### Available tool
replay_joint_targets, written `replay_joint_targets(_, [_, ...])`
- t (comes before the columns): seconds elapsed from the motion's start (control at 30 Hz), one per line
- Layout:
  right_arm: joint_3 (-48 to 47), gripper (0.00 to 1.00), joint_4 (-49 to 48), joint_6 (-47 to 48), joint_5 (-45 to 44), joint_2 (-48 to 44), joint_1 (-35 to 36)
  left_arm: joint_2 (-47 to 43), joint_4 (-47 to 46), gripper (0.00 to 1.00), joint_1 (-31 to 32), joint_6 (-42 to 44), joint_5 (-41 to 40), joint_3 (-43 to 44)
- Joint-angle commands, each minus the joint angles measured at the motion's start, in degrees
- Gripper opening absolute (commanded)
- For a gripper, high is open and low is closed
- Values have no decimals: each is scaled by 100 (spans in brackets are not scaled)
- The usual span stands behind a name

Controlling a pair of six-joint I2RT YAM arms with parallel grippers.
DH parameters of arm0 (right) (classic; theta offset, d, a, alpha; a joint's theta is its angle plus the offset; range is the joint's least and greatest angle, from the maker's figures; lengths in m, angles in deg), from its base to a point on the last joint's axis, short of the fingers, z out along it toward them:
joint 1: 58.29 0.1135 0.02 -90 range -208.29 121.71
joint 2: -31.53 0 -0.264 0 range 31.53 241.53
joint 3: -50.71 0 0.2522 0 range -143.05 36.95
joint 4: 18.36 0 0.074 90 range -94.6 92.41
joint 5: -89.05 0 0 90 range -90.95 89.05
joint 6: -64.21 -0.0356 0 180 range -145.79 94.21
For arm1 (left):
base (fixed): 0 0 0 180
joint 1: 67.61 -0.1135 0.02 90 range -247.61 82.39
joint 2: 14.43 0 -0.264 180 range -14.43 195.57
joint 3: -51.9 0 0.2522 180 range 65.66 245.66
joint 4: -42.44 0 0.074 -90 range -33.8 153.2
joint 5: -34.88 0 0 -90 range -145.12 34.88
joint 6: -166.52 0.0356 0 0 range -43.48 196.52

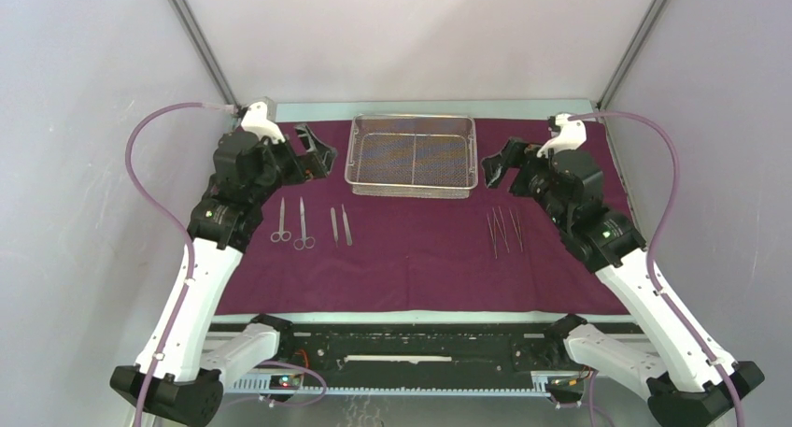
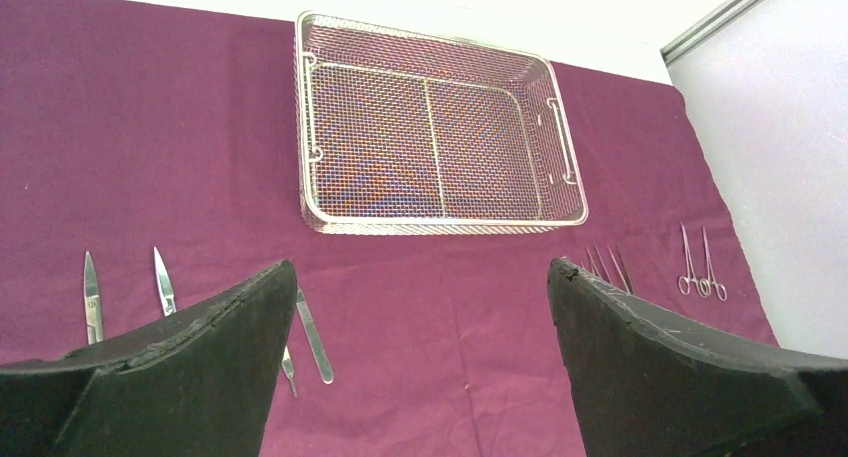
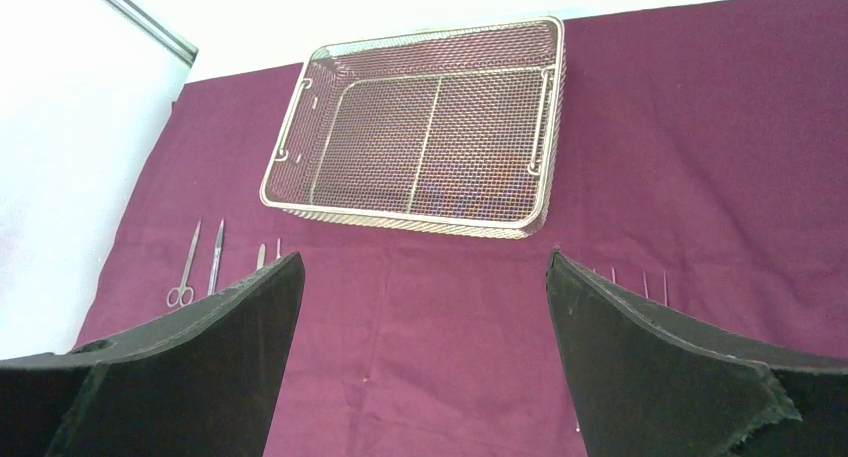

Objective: Open and lay out the surgical kit
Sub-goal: Reset both arms

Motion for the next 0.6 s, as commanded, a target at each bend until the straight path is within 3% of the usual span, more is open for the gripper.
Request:
replay_joint_targets(0.0, [-28,100,-306,127,-51,-50,-62,-44,-255,100,4,15,-60,-70])
replay_joint_targets(0.57, [-21,100,-288,63,-37,-61,-92,-92,-299,100,2,83,42,-150])
